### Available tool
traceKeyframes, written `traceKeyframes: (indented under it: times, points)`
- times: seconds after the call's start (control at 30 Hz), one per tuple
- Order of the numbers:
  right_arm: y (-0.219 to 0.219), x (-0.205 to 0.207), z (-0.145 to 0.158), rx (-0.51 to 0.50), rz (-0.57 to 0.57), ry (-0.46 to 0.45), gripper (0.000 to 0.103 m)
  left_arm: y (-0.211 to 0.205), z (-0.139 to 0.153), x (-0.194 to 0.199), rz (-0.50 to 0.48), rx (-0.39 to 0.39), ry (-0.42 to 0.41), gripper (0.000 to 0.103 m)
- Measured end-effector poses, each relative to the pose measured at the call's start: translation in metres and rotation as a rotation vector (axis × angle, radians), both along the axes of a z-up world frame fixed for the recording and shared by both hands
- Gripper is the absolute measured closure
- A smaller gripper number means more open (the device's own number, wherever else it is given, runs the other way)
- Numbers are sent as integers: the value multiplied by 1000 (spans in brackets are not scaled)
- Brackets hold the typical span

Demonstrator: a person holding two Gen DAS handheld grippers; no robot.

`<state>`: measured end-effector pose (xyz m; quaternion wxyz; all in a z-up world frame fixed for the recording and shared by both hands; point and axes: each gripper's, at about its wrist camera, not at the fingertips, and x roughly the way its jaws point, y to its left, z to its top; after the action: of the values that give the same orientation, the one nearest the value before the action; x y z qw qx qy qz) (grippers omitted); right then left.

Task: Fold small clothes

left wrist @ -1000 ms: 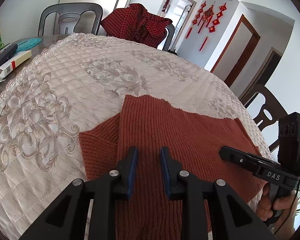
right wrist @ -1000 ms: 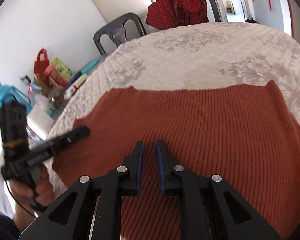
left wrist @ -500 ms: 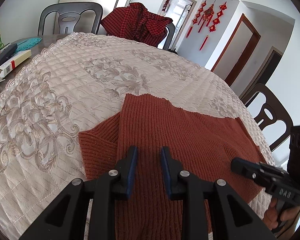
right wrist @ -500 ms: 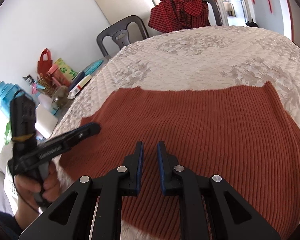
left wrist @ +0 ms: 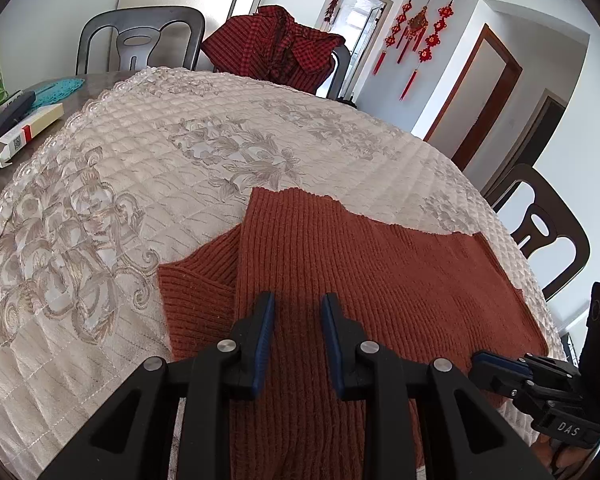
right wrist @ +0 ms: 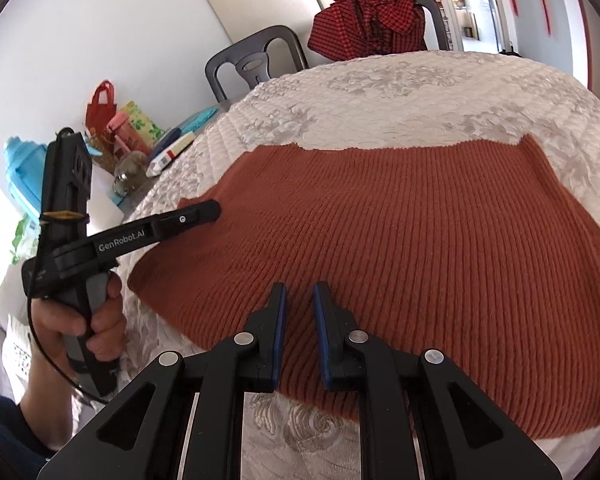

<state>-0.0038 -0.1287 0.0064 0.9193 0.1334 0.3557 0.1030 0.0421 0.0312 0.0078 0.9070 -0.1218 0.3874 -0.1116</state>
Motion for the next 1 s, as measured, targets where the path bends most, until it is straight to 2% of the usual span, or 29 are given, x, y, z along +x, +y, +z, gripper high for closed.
traceKeyframes:
  times: [0.17,0.4,0.47,0.53,0.77,0.9,1.0]
  points:
    - [4,-5,1,-24,3,2,89,-6,4,-3,5,58,-7,76]
    - [1,-10,-2,-13,6,3,89,6,19,-21,43,79,-43,75]
    - [3,-11,-1,-22,8,4,89,15,22,-28,63,63,-54,63]
    - [4,-11,-1,-27,13,5,89,26,22,-36,91,46,-60,57]
    - [6,-15,-4,-25,36,17,89,56,5,-39,130,-45,-10,52]
    - [6,-17,-5,-19,43,22,89,57,-8,-30,105,-130,38,50]
    - [5,-17,-5,-16,47,26,89,53,-10,-26,83,-165,27,44]
